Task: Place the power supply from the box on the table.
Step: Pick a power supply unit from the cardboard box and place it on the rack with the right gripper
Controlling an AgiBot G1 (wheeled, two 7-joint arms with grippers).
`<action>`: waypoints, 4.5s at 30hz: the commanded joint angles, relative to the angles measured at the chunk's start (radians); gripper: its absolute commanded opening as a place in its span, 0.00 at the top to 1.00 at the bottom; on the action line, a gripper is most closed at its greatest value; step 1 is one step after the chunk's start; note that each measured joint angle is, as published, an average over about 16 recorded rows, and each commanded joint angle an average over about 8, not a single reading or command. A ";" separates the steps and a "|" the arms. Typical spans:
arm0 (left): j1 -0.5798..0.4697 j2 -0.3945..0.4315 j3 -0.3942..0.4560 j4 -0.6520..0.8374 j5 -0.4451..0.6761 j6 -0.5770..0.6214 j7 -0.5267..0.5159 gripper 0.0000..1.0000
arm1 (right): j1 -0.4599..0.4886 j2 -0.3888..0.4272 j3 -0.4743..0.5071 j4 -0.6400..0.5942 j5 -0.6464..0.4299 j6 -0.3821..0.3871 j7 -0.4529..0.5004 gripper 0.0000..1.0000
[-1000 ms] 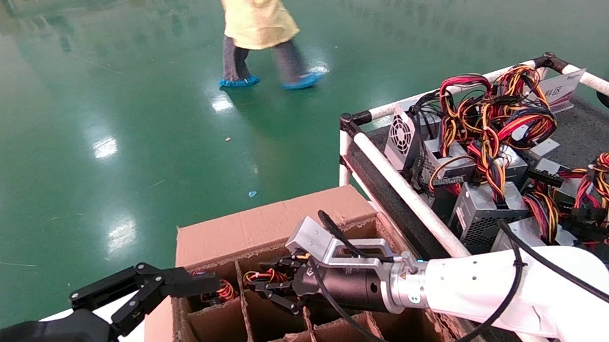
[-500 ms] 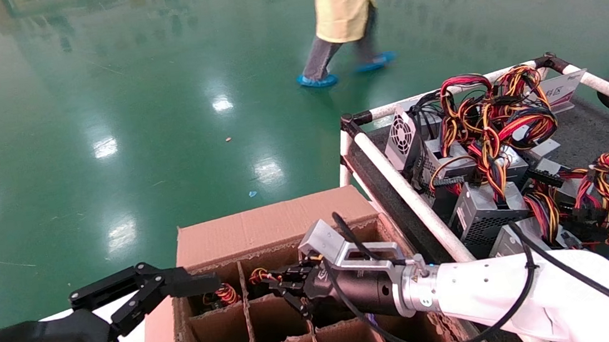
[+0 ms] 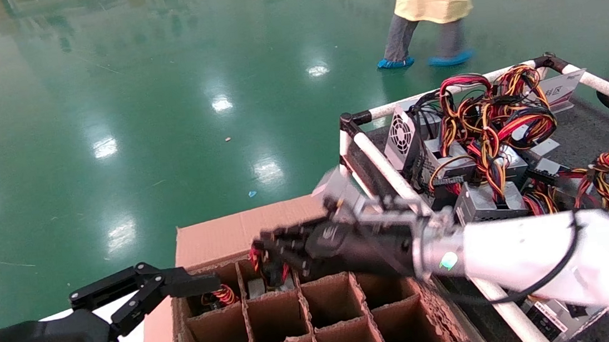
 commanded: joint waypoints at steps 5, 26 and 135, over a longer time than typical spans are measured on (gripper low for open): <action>0.000 0.000 0.000 0.000 0.000 0.000 0.000 0.00 | 0.034 0.070 0.037 0.088 0.058 -0.043 0.098 1.00; 0.000 0.000 0.000 0.000 0.000 0.000 0.000 0.00 | 0.306 0.287 0.177 0.129 0.209 -0.066 0.421 1.00; -0.001 -0.001 0.002 0.000 -0.002 -0.001 0.001 0.00 | 0.452 0.121 0.223 -0.695 0.115 0.555 -0.171 1.00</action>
